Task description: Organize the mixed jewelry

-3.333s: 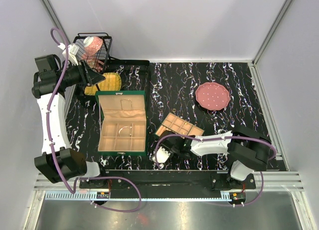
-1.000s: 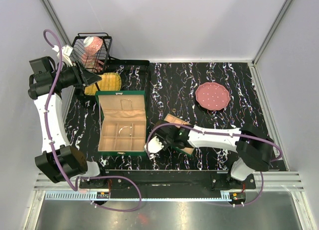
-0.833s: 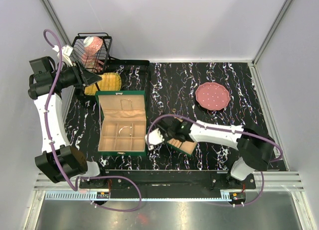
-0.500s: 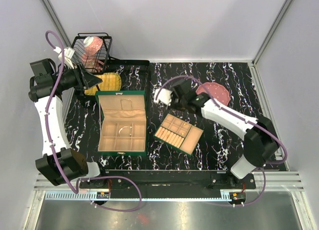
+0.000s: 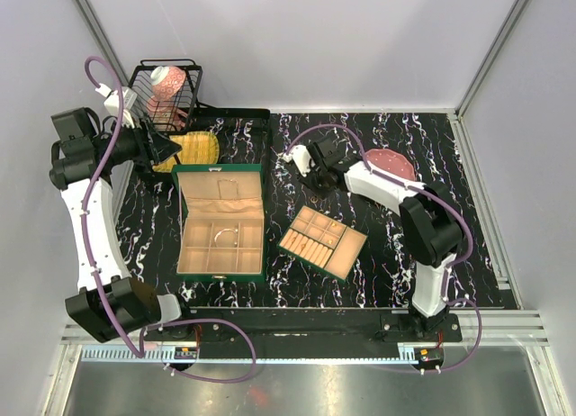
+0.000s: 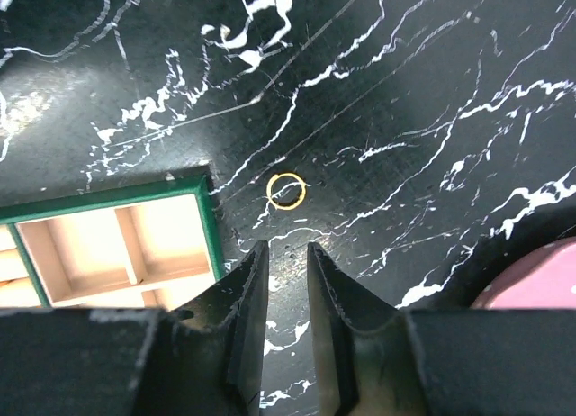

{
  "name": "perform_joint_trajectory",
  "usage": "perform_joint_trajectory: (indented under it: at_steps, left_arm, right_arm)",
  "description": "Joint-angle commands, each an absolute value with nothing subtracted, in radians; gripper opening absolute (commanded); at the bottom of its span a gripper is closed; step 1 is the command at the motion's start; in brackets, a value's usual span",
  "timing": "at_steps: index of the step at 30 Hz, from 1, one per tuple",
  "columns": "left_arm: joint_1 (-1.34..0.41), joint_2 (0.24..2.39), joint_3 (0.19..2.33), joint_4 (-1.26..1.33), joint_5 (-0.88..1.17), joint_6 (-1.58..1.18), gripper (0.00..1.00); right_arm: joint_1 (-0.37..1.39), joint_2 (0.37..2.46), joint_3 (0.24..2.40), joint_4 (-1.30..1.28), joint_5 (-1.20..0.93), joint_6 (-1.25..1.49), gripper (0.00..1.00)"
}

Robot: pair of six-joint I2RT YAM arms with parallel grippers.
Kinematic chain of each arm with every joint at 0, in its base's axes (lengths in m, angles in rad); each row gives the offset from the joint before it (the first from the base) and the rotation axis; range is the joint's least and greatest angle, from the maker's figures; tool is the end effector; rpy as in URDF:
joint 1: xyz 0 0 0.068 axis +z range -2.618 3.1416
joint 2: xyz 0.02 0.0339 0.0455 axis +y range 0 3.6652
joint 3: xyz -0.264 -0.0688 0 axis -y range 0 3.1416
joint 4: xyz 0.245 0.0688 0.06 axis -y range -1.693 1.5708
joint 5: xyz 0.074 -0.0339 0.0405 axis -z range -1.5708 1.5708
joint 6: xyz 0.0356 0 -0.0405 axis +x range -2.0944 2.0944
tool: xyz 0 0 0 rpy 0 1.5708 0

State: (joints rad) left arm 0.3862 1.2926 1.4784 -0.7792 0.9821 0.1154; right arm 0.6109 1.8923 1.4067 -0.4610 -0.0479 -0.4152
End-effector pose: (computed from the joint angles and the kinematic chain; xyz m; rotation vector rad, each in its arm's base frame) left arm 0.2473 0.0686 0.4191 0.2758 1.9343 -0.7255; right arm 0.3366 0.2378 0.2138 -1.2546 2.1872 0.1396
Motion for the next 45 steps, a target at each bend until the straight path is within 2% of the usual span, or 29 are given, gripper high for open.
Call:
perform_joint_trajectory:
  at_steps: [1, 15, 45]
  left_arm:
    - [0.394, 1.247, 1.468, -0.778, 0.916, 0.184, 0.51]
    - [0.394, 1.281, 1.493, -0.773, 0.899, 0.184, 0.52]
    - [0.394, 1.275, 1.442, -0.752, 0.896, 0.198, 0.51]
  right_arm:
    - [0.588, 1.931, 1.479, -0.46, -0.064, -0.321, 0.29]
    - [0.549, 2.043, 1.542, -0.472, -0.094, -0.273, 0.28]
    - [0.549, 2.109, 1.548, -0.476, -0.106, -0.256, 0.27]
